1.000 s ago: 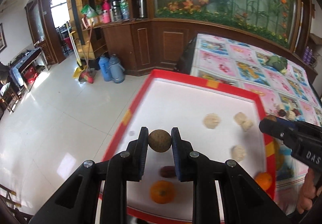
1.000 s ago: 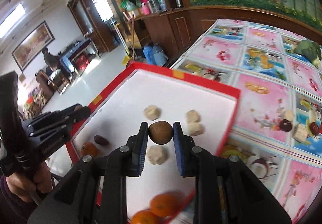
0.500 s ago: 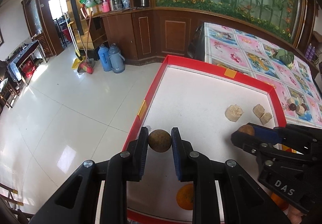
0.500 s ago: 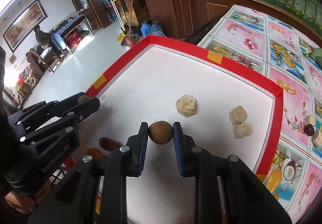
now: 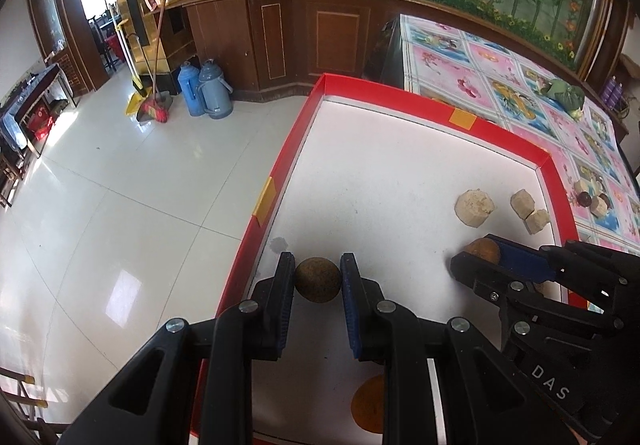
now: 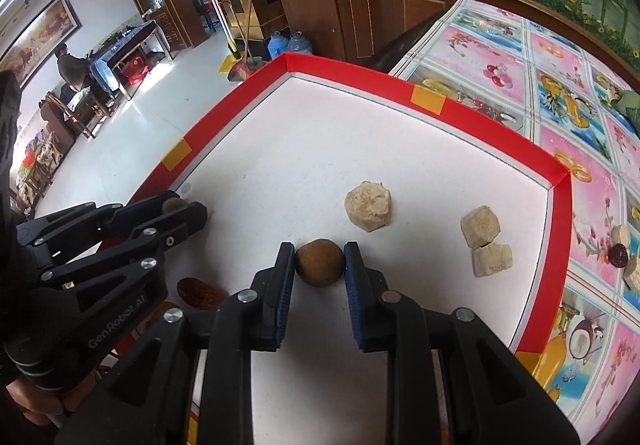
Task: Organize fruits
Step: 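Carry both nuts over the tray and open both tools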
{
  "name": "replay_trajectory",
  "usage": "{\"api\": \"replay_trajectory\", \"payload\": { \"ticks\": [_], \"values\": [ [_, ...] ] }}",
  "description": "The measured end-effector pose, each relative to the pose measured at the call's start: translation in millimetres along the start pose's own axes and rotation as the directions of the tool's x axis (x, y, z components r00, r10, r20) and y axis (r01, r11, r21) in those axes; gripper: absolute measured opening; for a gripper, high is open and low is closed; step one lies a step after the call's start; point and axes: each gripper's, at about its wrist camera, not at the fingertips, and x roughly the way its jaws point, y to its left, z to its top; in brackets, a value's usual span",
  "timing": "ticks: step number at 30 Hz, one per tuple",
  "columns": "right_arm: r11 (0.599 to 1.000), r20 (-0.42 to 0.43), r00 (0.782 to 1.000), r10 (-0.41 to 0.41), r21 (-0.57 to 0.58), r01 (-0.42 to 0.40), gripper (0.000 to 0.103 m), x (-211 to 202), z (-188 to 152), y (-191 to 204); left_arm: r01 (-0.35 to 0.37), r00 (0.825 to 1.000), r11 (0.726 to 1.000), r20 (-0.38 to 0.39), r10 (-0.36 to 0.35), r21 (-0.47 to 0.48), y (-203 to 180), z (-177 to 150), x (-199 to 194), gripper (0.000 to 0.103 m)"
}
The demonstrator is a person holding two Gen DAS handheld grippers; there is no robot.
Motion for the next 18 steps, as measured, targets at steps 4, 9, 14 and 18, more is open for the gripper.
{"api": "replay_trajectory", "payload": {
  "ticks": [4,9,14,18],
  "values": [
    [1.0,0.006,1.0,-0.011,-0.013,0.011,0.027,1,0,2,-0.01,1.0,1.0,-0.002,0.01,0.006,0,-2,0,0.024],
    [1.0,0.004,1.0,0.01,-0.012,-0.01,0.031,0,0,0,-0.006,1.0,1.0,-0.009,0.006,0.013,-3,-2,0,0.037],
    [0.996,0.035,0.996,0.08,0.041,-0.082,0.039,-10,0,-12,-0.03,1.0,1.0,-0.005,0.03,0.0,-1,-3,-7,0.052],
    [0.992,0.102,0.989,0.107,0.056,-0.113,0.039,-30,5,-20,-0.047,0.999,0.999,0.024,0.047,-0.004,0,-2,-19,0.054]
  ]
}}
